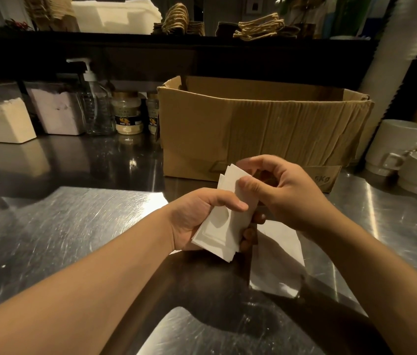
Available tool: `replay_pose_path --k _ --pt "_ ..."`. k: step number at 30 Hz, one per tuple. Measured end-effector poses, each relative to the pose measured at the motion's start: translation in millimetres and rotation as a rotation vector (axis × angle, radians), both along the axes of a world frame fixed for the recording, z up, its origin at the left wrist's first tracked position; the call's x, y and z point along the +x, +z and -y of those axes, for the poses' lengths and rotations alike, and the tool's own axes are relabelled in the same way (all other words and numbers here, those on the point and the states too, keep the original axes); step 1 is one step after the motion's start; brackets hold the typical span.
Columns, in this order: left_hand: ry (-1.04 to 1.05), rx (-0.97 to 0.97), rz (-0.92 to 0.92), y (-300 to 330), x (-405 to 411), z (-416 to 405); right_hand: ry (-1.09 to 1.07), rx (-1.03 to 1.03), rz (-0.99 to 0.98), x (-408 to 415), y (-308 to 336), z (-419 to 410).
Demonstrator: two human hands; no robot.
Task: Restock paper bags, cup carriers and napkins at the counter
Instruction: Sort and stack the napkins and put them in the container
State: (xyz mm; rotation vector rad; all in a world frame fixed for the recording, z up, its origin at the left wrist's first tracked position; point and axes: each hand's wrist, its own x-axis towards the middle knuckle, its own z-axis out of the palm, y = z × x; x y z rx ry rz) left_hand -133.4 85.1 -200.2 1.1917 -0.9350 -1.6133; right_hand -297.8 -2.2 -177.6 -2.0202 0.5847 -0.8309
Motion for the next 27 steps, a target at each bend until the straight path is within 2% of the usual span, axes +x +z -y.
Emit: replay_pose_path --k 4,9,11,13,16,20,23,27 --pt "0.006 -0.012 -0.004 -1 1 1 0.024 0.05 0.085 -2 3 -1" --pt "-0.029 -0.06 -0.26 -1 6 5 0.023 0.052 0.271 -9 10 3" --pt "0.055 -0.052 -0.318 -1 9 6 0.116 0.2 0.317 -14 16 7" --pt "0.13 -0.036 -0.321 2 9 6 0.271 0.349 0.297 -21 24 8" --pt "0.169 -0.031 -0.213 6 6 4 0.366 0.34 0.127 -22 25 5" --pt "0.137 -0.018 -0.078 6 0 5 0.181 0.185 -0.068 -10 13 -1" --pt "0.045 0.007 -0.122 4 -1 7 0.064 0.143 -0.067 -3 7 -3" --pt "-0.012 -0.06 -0.185 4 -3 4 -0.039 0.083 -0.044 3 1 -5"
